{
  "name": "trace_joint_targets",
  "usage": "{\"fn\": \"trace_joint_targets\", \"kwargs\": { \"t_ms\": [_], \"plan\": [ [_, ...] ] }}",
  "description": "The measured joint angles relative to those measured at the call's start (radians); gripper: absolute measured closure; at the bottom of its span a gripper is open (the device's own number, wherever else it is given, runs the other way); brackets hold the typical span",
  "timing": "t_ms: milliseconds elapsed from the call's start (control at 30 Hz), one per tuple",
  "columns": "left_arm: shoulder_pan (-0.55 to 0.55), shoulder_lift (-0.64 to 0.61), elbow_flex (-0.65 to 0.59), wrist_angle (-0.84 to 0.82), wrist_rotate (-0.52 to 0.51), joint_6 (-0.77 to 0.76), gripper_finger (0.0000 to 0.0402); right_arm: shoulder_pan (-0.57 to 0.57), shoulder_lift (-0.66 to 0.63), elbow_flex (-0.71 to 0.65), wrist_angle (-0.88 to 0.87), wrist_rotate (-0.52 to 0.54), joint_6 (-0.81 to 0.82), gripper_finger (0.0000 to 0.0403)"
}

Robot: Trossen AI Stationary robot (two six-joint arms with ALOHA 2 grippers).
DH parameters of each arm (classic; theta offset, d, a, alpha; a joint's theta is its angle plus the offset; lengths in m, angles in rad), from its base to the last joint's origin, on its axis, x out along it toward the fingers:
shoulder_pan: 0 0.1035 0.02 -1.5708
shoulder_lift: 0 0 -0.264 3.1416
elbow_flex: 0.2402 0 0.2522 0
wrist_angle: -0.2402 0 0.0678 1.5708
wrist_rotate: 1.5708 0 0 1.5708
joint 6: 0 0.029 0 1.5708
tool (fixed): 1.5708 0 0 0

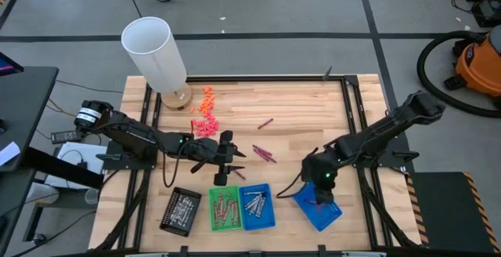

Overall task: Sort crayons
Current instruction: Put the red crayon into the right blue bin

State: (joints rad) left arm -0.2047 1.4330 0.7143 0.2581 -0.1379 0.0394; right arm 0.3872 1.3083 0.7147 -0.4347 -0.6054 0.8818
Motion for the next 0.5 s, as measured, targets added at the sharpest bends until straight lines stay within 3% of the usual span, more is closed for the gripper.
{"fn": "trace_joint_targets", "kwargs": {
  "t_ms": [300, 500],
  "plan": [
    [0.000, 0.000, 0.000, 0.000, 0.000, 0.000, 0.0208, 0.000, 0.185, 0.000, 0.006, -0.176, 0.032, 0.0352],
    [0.000, 0.000, 0.000, -0.001, 0.000, 0.000, 0.0208, -0.006, 0.211, 0.024, 0.015, -0.192, 0.008, 0.0315]
  ]
}}
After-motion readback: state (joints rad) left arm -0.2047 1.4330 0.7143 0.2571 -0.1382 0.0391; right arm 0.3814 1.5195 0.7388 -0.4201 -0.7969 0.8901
